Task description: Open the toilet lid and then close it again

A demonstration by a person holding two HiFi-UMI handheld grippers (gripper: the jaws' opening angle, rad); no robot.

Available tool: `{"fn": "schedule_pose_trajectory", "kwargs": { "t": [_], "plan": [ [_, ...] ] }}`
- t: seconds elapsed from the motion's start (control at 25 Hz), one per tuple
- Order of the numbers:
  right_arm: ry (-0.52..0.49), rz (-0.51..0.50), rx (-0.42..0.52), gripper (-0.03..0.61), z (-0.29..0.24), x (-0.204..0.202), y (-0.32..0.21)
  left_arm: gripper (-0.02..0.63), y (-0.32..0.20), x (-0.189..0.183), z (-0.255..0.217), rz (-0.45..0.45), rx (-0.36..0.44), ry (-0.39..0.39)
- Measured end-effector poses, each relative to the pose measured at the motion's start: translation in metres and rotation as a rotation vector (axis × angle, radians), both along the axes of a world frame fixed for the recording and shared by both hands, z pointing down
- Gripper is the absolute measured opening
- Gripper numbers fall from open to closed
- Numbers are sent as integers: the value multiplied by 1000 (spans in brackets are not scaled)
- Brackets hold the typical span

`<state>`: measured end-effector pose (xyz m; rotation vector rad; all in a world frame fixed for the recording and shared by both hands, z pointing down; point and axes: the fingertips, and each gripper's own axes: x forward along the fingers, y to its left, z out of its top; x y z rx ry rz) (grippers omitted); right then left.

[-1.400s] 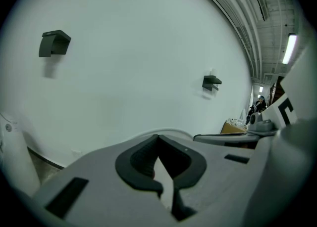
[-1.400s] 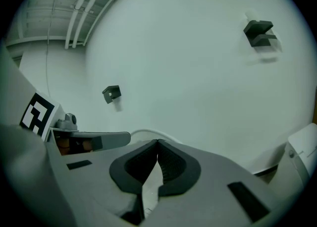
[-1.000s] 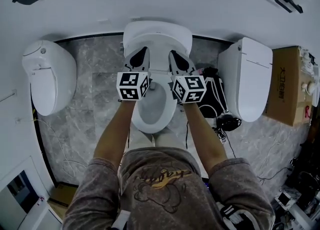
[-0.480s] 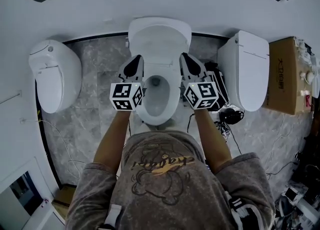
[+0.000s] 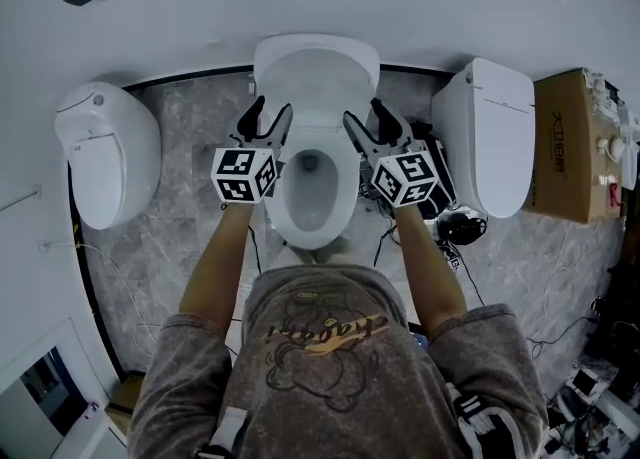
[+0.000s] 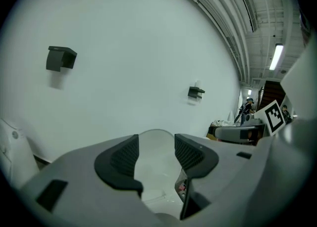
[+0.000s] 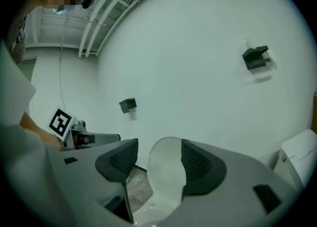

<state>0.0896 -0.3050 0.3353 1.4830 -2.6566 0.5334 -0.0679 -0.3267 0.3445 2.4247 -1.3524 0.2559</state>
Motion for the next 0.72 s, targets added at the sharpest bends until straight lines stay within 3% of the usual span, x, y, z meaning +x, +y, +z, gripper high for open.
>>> {"fn": "schedule_pose_trajectory", "kwargs": {
  "t": [0.72],
  "plan": [
    [78,-1,-115,265,90,27,-110,207,-113,1,91,20,-75,-120]
  ]
}}
